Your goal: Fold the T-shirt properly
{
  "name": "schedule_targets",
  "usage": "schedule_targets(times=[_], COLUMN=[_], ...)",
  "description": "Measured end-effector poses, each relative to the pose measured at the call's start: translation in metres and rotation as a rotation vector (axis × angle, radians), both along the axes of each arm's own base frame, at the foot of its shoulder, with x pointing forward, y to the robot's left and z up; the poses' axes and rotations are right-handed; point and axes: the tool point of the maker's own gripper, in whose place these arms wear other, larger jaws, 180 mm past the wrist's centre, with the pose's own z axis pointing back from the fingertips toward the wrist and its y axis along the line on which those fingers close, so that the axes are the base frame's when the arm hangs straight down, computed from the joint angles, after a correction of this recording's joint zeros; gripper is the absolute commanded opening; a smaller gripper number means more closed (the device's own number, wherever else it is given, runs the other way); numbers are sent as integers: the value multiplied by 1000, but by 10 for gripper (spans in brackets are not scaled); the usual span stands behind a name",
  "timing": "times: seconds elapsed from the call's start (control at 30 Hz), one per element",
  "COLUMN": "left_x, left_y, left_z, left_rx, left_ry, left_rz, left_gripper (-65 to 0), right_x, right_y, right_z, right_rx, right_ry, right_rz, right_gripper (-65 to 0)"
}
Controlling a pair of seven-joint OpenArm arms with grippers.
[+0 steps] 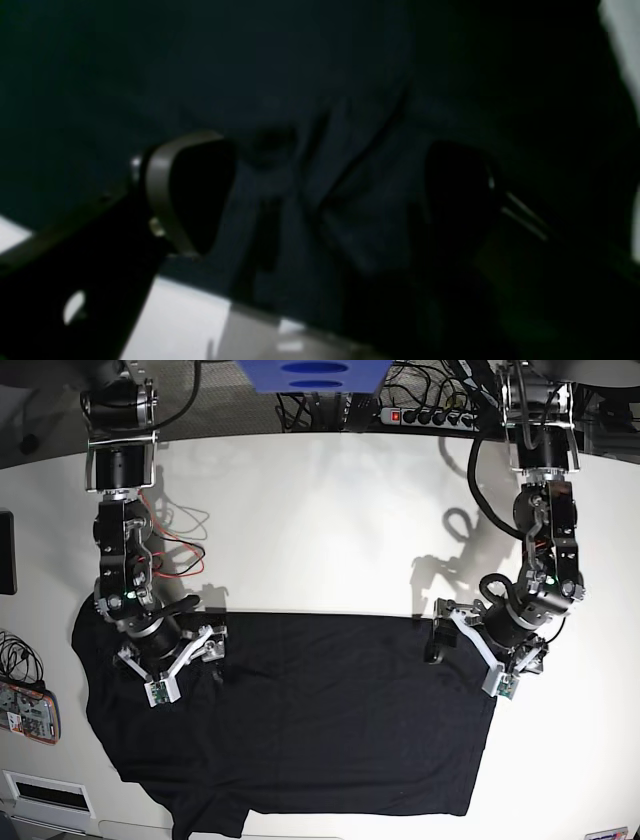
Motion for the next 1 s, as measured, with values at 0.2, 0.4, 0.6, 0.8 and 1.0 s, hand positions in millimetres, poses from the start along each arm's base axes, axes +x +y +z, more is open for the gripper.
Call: schedule_targets(times=[0.2,0.4,0.6,0.8,1.0], left_x=[-5,-40,-59,-68,-74], left_y=[-23,-70,-116,-161,-187], left_z=[5,-34,-33,-23,-17], left_rx=[18,277,495,535,508], left_ry=[-20,38,-48,-124,-151], left_rz=[-75,-282,-437,-512,-541], left_gripper=[0,0,0,0,0], right_x=[-2,6,7,40,48], right_y=[9,21,76,108,97], right_z=[17,52,55,121,105], right_rx=[-7,12,169,260,-63], right_ry=[-39,-141,-137,-294,-311], right_rz=[28,44,48,73,4], right_gripper=[-53,-53,-53,-53,-53])
